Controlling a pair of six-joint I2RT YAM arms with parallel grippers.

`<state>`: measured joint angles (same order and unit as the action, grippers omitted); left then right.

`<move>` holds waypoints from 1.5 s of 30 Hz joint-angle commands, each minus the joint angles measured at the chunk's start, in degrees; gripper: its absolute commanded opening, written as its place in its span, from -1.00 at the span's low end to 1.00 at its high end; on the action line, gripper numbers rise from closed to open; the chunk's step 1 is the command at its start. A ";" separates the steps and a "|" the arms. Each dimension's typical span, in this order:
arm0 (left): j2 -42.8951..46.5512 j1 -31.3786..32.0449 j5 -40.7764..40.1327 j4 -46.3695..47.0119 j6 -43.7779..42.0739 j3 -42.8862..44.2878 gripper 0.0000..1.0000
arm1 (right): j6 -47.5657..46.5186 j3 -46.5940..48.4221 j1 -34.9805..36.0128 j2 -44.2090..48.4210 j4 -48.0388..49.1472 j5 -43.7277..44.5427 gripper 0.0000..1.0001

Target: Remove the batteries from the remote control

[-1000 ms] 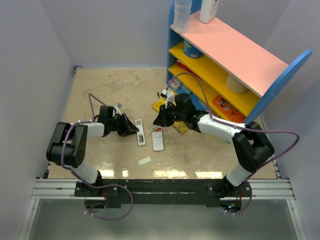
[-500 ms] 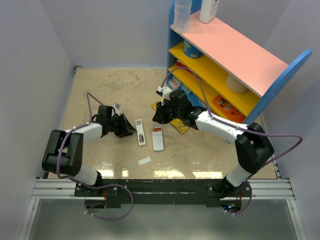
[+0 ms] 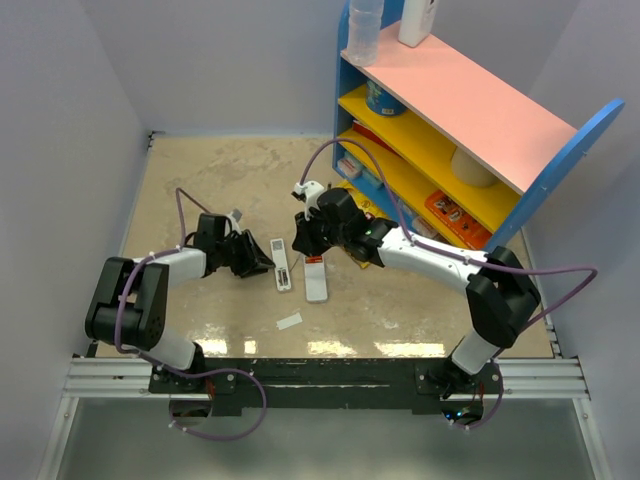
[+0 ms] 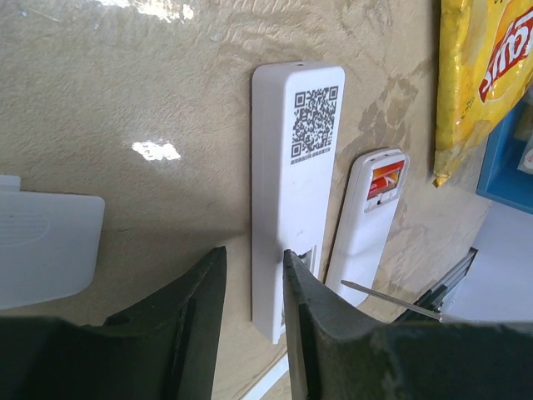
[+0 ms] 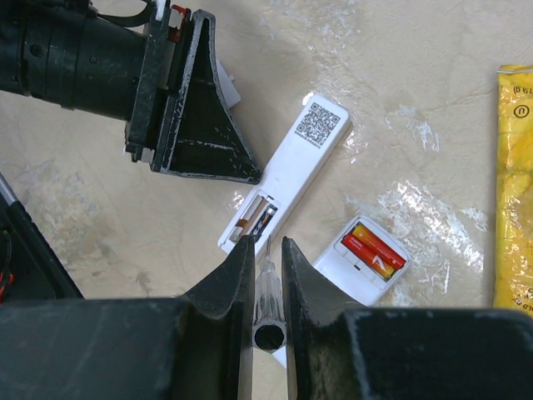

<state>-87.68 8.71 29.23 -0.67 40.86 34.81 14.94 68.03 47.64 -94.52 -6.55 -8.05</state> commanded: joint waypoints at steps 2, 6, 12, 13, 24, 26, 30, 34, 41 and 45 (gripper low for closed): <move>-1.09 0.52 1.44 3.65 -0.43 -0.97 -0.26 | -0.79 1.93 0.53 -0.31 0.39 2.35 -1.00; -1.62 0.69 1.70 4.18 -0.17 -1.06 -0.28 | -0.35 1.58 0.61 -0.93 1.45 1.37 -1.00; -2.76 0.78 2.32 4.97 0.27 -1.15 -0.30 | -0.17 2.11 1.14 -1.37 1.89 0.50 -1.00; -2.76 0.78 2.49 4.97 0.27 -1.15 -0.30 | -0.09 2.02 1.32 -1.46 1.97 0.41 -1.00; -3.46 0.78 3.02 5.32 0.53 -1.23 -0.31 | -0.44 3.42 3.51 -1.98 1.19 1.89 -1.00; -3.46 0.87 3.11 5.68 0.62 -1.32 -0.31 | -0.87 4.30 3.86 -1.81 0.48 2.78 -1.00; -3.29 0.87 3.02 5.68 0.80 -1.41 -0.32 | -1.40 5.36 4.66 -2.16 -1.01 3.92 -1.00; -3.11 0.96 3.02 5.50 0.80 -1.32 -0.32 | -1.58 5.89 4.92 -3.21 -1.63 4.27 -1.00; -3.20 0.96 3.02 5.59 0.97 -1.23 -0.33 | -2.98 6.50 5.71 -4.27 -3.38 7.26 -1.00; -3.11 0.96 3.02 5.59 1.06 -1.06 -0.33 | -3.86 6.59 6.33 -4.88 -4.26 8.92 -1.00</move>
<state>-90.26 9.10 32.32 3.79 41.45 34.15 13.15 72.42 53.12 -99.00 -9.50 -2.31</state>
